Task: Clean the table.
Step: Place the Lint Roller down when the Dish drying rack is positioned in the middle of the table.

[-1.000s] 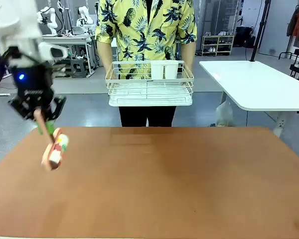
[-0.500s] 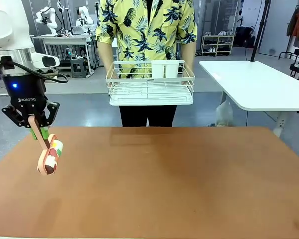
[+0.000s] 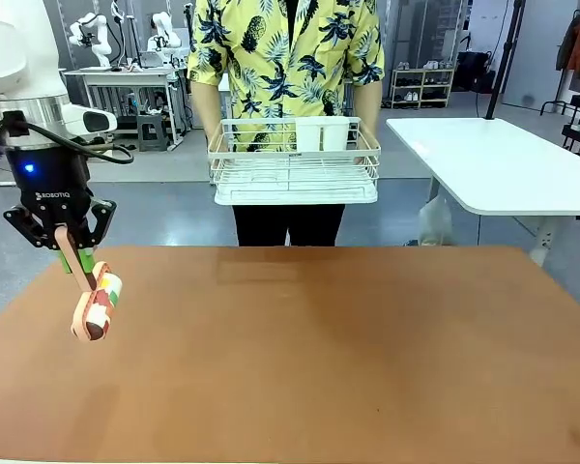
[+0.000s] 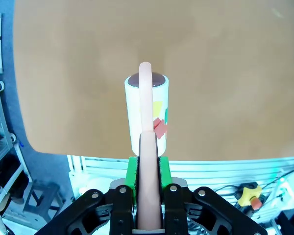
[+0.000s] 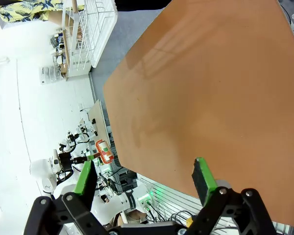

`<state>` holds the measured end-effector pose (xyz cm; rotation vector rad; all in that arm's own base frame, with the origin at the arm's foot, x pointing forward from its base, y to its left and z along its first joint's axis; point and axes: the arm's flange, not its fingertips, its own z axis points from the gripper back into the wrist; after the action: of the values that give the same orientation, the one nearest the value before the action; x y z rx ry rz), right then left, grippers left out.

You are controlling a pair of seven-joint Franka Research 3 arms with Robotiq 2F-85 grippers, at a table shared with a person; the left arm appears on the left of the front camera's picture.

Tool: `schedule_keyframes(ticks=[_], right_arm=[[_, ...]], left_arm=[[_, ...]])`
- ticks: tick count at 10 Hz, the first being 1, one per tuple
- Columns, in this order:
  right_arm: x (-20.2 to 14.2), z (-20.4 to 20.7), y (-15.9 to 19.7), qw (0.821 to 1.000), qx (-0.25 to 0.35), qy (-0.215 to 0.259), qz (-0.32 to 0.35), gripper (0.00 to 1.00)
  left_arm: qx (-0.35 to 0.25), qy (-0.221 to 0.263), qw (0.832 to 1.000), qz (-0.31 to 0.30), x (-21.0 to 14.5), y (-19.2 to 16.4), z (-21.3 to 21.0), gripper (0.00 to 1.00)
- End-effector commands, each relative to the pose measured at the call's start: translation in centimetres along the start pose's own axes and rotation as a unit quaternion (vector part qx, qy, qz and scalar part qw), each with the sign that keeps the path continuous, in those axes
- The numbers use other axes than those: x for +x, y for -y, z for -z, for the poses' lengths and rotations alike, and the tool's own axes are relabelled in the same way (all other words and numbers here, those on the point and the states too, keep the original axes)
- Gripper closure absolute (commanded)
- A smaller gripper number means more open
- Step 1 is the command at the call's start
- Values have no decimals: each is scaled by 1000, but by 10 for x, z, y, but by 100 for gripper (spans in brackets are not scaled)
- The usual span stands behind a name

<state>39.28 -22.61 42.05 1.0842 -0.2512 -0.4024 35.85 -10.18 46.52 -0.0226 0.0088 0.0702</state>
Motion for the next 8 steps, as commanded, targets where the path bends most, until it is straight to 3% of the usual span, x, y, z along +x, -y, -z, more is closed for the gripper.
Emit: schedule_keyframes(ticks=[1,8], right_arm=[[-1,-1,-3,1000,2,1,-2,0],[-1,-1,-3,1000,2,1,-2,0]], left_arm=[[0,1,1000,0,-4,-3,-1,79],[0,1,1000,0,-4,-3,-1,79]])
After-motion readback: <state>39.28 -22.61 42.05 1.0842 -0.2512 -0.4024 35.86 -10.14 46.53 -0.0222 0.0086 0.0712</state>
